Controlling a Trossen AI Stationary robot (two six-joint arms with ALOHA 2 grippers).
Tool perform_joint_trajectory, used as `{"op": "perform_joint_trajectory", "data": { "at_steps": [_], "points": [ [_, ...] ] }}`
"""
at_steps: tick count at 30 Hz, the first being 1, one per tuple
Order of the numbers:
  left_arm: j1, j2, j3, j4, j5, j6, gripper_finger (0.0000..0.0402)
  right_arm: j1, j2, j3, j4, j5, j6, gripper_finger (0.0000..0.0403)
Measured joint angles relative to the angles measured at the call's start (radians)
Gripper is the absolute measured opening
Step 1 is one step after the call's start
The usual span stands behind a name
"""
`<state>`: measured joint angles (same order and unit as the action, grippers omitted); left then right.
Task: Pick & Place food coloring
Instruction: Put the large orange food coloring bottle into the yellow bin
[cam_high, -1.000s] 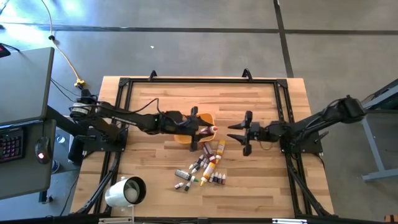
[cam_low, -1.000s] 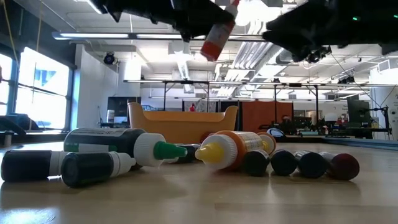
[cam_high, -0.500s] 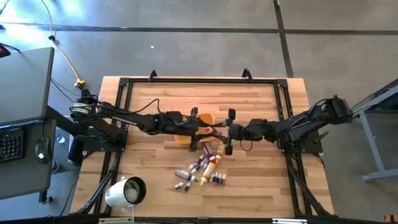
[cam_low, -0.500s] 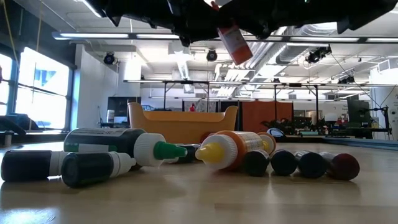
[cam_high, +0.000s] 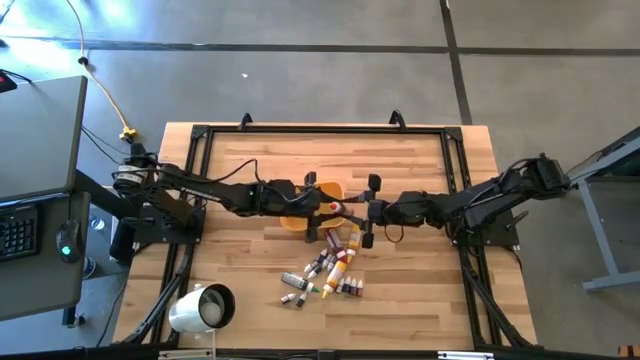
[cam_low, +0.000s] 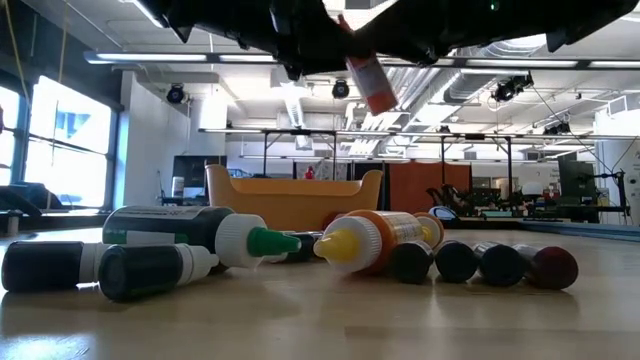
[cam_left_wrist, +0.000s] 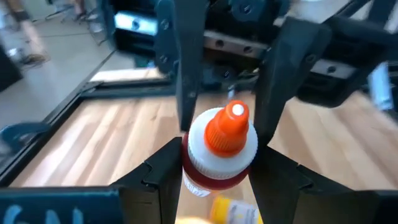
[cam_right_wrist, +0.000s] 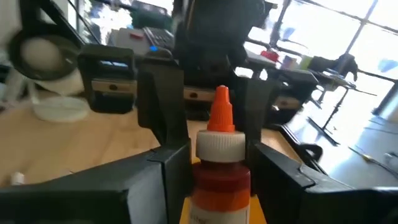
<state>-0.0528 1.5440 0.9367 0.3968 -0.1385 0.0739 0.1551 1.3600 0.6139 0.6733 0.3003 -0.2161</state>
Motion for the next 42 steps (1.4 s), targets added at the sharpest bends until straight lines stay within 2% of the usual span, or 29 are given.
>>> {"op": "perform_joint_trajectory", "data": {
  "at_steps": [4,8,13,20,22,31,39,42],
  "points": [
    [0.0,0.0,0.0,-0.115,-0.128,-0.013,0.0154,0.016,-0.033,0.0,-0.003,0.07,-0.087,0.0152],
    [0.001,0.0,0.0,-0.24,-0.189,-0.08,0.0154,0.038,-0.1,0.0,-0.009,0.141,-0.125,0.0152],
    [0.002,0.034,0.003,-0.276,-0.197,-0.142,0.0154,0.063,-0.198,0.0,-0.077,0.217,-0.117,0.0151],
    [0.071,0.151,-0.002,-0.223,-0.197,-0.168,0.0154,0.077,-0.279,0.0,-0.217,0.211,-0.025,0.0151],
    [0.094,0.175,0.004,-0.172,-0.189,-0.185,0.0154,0.077,-0.286,-0.001,-0.245,0.21,-0.008,0.0151],
    [0.161,0.189,0.0,-0.194,-0.087,-0.244,0.0154,0.077,-0.276,-0.001,-0.329,0.2,0.061,0.015],
    [0.159,0.217,0.002,-0.186,-0.081,-0.246,0.0155,0.077,-0.275,-0.001,-0.337,0.177,0.063,0.0151],
    [0.164,0.219,0.002,-0.188,-0.114,-0.262,0.0168,0.077,-0.275,-0.001,-0.336,0.157,0.062,0.0149]
  ]
}}
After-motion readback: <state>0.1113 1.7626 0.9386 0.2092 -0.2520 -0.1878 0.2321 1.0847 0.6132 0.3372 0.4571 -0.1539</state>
